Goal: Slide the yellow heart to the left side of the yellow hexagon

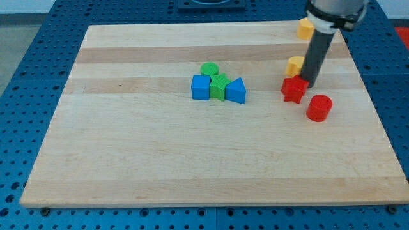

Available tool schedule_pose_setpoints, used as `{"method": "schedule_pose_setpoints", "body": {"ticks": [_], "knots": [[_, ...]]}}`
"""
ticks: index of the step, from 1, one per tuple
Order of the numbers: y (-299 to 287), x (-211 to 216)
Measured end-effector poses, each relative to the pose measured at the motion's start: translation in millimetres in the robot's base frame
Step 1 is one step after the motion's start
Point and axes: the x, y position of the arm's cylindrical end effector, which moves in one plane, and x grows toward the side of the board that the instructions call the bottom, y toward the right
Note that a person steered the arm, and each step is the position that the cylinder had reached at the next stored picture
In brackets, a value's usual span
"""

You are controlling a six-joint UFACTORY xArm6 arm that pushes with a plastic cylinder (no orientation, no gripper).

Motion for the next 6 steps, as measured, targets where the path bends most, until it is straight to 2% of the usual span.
{"method": "schedule_pose_setpoints", "body": {"ticks": [1,6], "knots": [[-4.1,-4.6],[-4.1,-91.5]]}}
